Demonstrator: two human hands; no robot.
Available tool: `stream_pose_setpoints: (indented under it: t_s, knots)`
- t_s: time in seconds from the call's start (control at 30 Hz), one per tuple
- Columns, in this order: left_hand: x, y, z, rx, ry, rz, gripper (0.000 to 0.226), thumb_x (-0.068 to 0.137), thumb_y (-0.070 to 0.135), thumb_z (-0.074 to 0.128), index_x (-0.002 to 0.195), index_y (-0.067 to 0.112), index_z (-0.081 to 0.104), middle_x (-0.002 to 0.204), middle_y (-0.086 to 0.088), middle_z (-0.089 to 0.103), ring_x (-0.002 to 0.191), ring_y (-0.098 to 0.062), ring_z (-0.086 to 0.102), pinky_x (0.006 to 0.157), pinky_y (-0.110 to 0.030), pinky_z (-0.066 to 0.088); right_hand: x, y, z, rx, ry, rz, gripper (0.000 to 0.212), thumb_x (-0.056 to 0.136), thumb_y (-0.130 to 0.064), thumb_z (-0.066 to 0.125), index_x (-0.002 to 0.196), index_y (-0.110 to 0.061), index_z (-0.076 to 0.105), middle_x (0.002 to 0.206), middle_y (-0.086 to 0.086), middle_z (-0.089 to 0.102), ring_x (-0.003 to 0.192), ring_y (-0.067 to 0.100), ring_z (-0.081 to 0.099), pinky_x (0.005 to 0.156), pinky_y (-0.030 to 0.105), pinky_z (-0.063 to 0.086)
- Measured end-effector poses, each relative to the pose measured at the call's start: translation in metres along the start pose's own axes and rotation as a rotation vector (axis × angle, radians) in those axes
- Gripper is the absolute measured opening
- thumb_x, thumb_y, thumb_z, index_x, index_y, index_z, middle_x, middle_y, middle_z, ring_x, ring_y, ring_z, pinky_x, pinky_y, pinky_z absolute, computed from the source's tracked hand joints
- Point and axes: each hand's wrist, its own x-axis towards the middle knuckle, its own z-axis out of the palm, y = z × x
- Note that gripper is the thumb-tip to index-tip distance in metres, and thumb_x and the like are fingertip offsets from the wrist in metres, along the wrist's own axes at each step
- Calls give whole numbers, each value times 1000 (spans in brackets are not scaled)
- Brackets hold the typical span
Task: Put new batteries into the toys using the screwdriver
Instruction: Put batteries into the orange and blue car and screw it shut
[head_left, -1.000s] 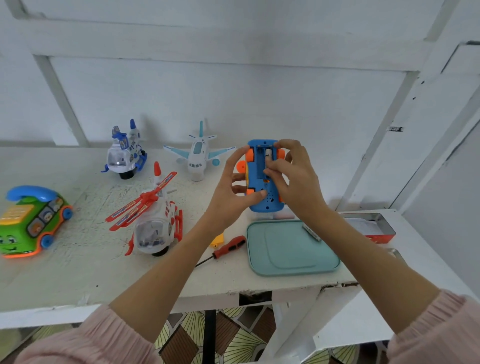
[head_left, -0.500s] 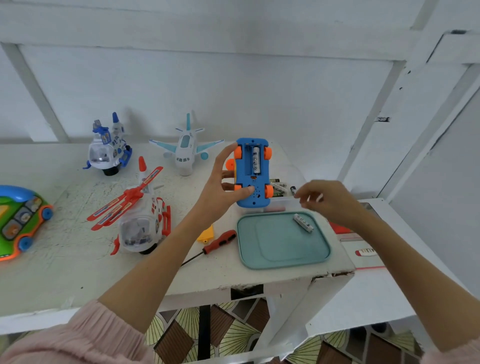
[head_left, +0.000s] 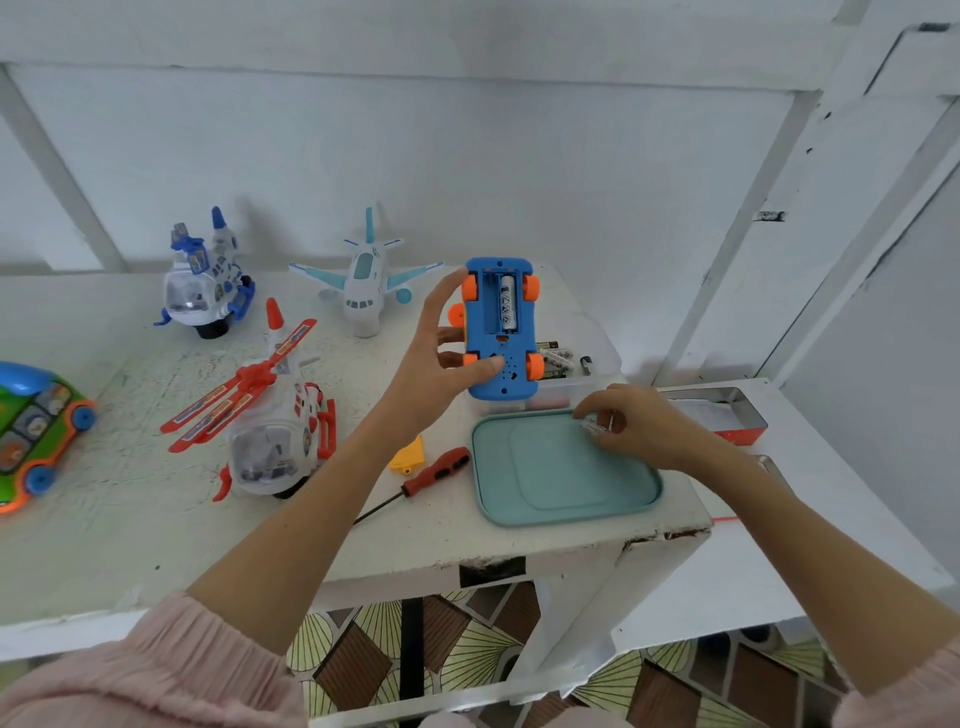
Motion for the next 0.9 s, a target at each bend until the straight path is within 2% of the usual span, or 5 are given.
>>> stream_pose_setpoints:
  t_s: [0.1, 0.3, 0.53, 0.6, 0.9]
  knots:
    - [-1, 0, 1, -4, 6, -6, 80, 83, 4, 69, 135, 48, 26, 114, 1, 55, 104, -19, 61, 81, -33, 57, -6, -16, -17, 309, 105, -87, 21, 86, -8, 59, 96, -26, 63, 81, 0, 57, 71, 10, 51, 62, 12, 46]
    - [-2, 0, 2, -25, 19, -13, 80, 83, 4, 69, 133, 49, 26, 111, 2, 56, 101, -21, 63, 80, -32, 57, 9, -62, -48, 496, 459, -267, 16, 86, -21, 64, 102, -16, 65, 81, -3, 63, 73, 7, 58, 67, 16, 50]
    - [-2, 4, 4, -52, 24, 4, 79, 84, -2, 66, 128, 51, 28, 108, 3, 57, 101, -16, 61, 81, -28, 56, 47, -84, -33, 184, 666, -394, 7, 77, -1, 67, 78, -1, 60, 78, 8, 61, 61, 15, 47, 58, 16, 38]
    - [-3, 4, 5, -53, 22, 2, 79, 84, -2, 66, 131, 49, 28, 108, 1, 57, 101, -16, 61, 83, -30, 56, 54, -86, -31, 118, 710, -437, 8, 73, 4, 67, 72, 1, 59, 76, 10, 55, 60, 14, 44, 57, 9, 36]
    - [-2, 5, 7, -27, 34, 10, 79, 84, 1, 67, 127, 54, 27, 107, 3, 55, 93, -11, 61, 73, -20, 54, 64, -93, -17, 40, 893, -496, 16, 69, 11, 66, 61, 1, 56, 72, 7, 41, 55, 11, 35, 60, -4, 32]
